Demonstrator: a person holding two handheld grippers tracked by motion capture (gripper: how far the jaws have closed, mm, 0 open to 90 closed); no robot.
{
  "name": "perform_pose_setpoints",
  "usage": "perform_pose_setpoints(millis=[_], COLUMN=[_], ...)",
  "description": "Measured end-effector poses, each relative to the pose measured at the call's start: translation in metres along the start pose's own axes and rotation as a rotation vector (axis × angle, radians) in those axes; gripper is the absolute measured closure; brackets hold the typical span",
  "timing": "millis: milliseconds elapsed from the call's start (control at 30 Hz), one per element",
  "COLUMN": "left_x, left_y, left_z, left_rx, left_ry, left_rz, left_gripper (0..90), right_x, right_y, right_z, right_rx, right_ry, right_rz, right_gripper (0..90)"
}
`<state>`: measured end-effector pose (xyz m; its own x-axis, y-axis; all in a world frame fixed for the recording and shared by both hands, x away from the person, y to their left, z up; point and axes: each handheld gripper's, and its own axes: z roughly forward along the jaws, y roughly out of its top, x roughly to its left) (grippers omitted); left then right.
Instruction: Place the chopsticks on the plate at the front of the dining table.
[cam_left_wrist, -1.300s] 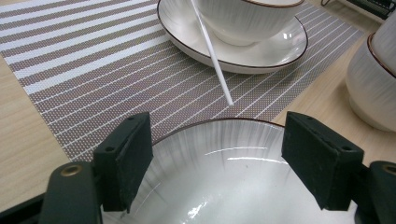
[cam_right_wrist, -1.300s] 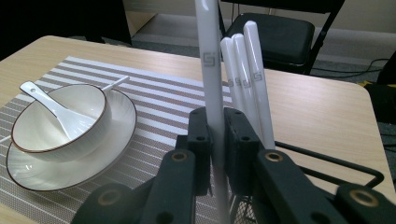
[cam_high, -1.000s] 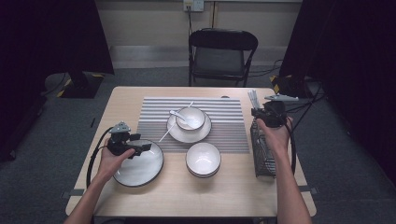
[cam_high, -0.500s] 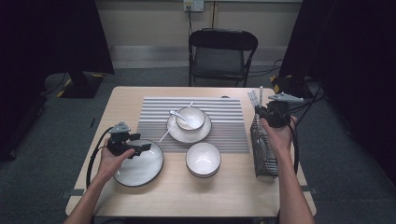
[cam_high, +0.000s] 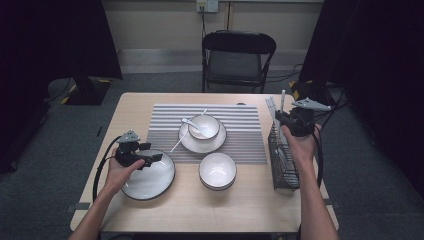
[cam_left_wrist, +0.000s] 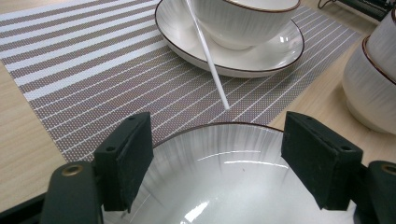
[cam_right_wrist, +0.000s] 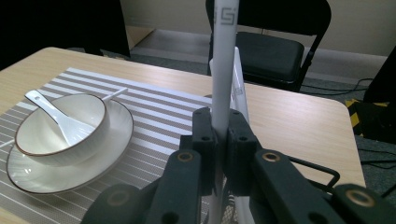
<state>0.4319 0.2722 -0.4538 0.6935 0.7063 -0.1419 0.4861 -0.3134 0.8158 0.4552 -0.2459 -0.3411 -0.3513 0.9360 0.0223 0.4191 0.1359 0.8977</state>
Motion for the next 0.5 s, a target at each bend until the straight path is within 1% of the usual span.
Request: perform_pose_setpoints(millis=[67,200,267,300,367,433,500], left_x=[-0.0005,0.0004,-0.0006,-0.0008,-0.0007,-0.0001,-0.0001], left_y=[-0.0001,0.0001,0.0,0.0,0.0002,0.0004,0.0001], left_z=[0.0,0.0007,0.0018,0.0022,0.0023,0.002,0.0016], left_rx=[-0.005,0.002,0.003,0.003,0.003,0.002,-0.001], left_ry=[0.0,0.0,-0.001,-0.002,0.0,-0.002,-0.003], left_rz=[-0.007,0.003,-0.002,-0.003,-0.001,0.004,-0.006], left_gripper=[24.9,24.9,24.9,24.9,25.0,24.9,24.9], right_x=[0.0012,0.0025,0.0037,0.0037,0.0044,0.0046,0.0052], right_y=[0.0009,0.0024,0.004,0.0049,0.0067,0.0084,0.0102], right_z=[-0.0018,-0.0043,-0.0058,-0.0066,-0.0083,-0.0093,-0.0099], right_rx=[-0.007,-0.017,-0.022,-0.028,-0.04,-0.054,-0.062], right_ry=[0.001,0.014,0.011,0.018,0.013,0.019,0.019], right_rz=[0.0,0.0,-0.008,-0.006,-0.002,0.001,-0.001], right_gripper=[85.0,85.0,85.0,84.9,84.9,84.9,84.9])
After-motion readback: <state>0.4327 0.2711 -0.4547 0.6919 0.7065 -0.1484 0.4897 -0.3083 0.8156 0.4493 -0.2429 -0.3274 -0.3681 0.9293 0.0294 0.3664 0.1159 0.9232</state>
